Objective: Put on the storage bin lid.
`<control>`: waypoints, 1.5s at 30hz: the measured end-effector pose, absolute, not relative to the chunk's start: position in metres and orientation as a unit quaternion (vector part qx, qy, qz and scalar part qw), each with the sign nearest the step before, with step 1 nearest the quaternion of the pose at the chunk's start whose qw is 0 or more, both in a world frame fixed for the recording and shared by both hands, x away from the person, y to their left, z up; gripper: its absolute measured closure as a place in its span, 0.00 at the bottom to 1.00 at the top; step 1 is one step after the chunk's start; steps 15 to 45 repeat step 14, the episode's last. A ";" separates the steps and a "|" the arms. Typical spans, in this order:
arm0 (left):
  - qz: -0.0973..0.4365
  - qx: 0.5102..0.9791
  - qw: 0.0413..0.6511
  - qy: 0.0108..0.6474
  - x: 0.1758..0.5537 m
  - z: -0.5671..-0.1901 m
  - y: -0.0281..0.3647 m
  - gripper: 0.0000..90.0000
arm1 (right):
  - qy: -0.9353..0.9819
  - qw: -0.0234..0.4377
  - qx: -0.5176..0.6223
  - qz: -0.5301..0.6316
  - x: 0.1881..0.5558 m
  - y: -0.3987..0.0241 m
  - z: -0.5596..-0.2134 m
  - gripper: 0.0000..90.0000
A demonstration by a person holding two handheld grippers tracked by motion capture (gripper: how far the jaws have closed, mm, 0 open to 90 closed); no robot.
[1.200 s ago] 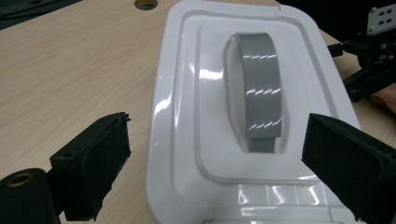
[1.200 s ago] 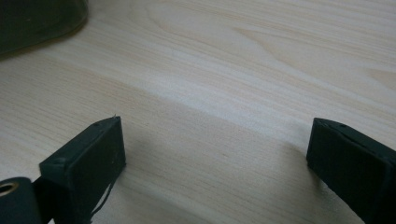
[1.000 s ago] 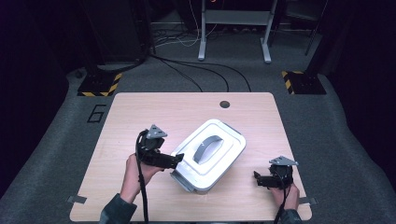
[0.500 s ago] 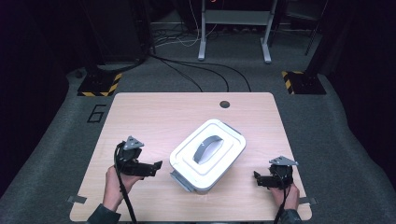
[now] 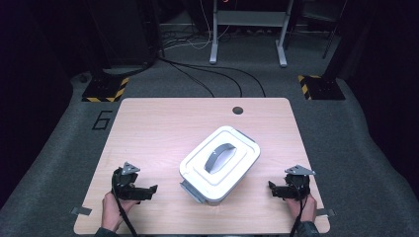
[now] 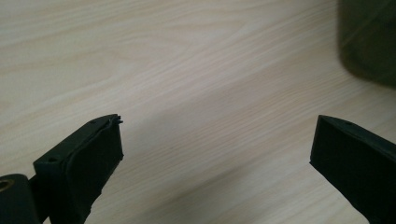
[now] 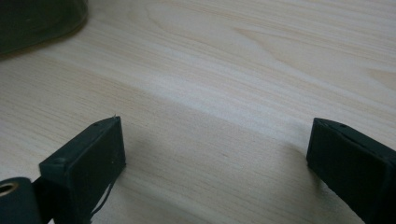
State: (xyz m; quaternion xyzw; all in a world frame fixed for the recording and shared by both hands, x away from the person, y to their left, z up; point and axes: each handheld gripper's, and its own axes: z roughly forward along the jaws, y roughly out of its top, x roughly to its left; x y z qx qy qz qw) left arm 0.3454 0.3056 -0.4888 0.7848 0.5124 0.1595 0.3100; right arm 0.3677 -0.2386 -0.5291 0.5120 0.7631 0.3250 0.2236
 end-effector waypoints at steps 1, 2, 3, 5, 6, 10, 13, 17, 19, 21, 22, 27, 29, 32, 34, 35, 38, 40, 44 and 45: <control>0.161 0.784 0.310 0.514 0.346 -0.493 0.308 0.02 | 0.763 0.223 0.512 0.326 0.368 -0.239 -0.529 0.04; 0.167 0.784 0.306 0.513 0.346 -0.497 0.310 0.02 | 0.763 0.223 0.512 0.326 0.368 -0.239 -0.529 0.04; 0.168 0.785 0.304 0.513 0.346 -0.500 0.312 0.02 | 0.763 0.223 0.512 0.326 0.368 -0.239 -0.529 0.04; 0.171 0.783 0.301 0.516 0.346 -0.508 0.314 0.01 | 0.763 0.224 0.512 0.325 0.368 -0.239 -0.529 0.04; 0.173 0.784 0.301 0.515 0.346 -0.511 0.315 0.01 | 0.763 0.224 0.512 0.325 0.368 -0.239 -0.529 0.04; 0.171 0.785 0.295 0.517 0.347 -0.520 0.317 0.00 | 0.763 0.224 0.512 0.325 0.368 -0.239 -0.529 0.04; 0.192 0.778 0.311 0.511 0.345 -0.527 0.321 0.00 | 0.763 0.224 0.512 0.325 0.368 -0.239 -0.529 0.04; 0.202 0.776 0.316 0.508 0.344 -0.529 0.322 0.00 | 0.763 0.224 0.512 0.325 0.368 -0.239 -0.529 0.04; 0.202 0.776 0.316 0.508 0.344 -0.529 0.322 0.00 | 0.763 0.224 0.512 0.325 0.368 -0.239 -0.529 0.04; 0.202 0.776 0.316 0.508 0.344 -0.529 0.322 0.00 | 0.763 0.224 0.512 0.325 0.368 -0.239 -0.529 0.04; 0.202 0.776 0.316 0.508 0.344 -0.529 0.322 0.00 | 0.763 0.224 0.512 0.325 0.368 -0.239 -0.529 0.04; 0.202 0.776 0.316 0.508 0.344 -0.529 0.322 0.00 | 0.763 0.224 0.512 0.325 0.368 -0.239 -0.529 0.04; 0.202 0.776 0.316 0.508 0.344 -0.529 0.322 0.00 | 0.763 0.224 0.512 0.325 0.368 -0.239 -0.529 0.04; 0.202 0.776 0.316 0.508 0.344 -0.529 0.322 0.00 | 0.763 0.224 0.512 0.325 0.368 -0.239 -0.529 0.04; 0.202 0.776 0.316 0.508 0.344 -0.529 0.322 0.00 | 0.763 0.224 0.512 0.325 0.368 -0.239 -0.529 0.04; 0.202 0.776 0.316 0.508 0.344 -0.529 0.322 0.00 | 0.763 0.224 0.512 0.325 0.368 -0.239 -0.529 0.04; 0.202 0.776 0.316 0.508 0.344 -0.529 0.322 0.00 | 0.763 0.224 0.512 0.325 0.368 -0.239 -0.529 0.04; 0.202 0.776 0.316 0.508 0.344 -0.529 0.322 0.00 | 0.763 0.224 0.512 0.325 0.368 -0.239 -0.529 0.04; 0.202 0.776 0.316 0.508 0.344 -0.529 0.322 0.00 | 0.763 0.224 0.512 0.325 0.368 -0.239 -0.529 0.04; 0.202 0.776 0.316 0.508 0.344 -0.529 0.322 0.00 | 0.763 0.224 0.512 0.325 0.368 -0.239 -0.529 0.04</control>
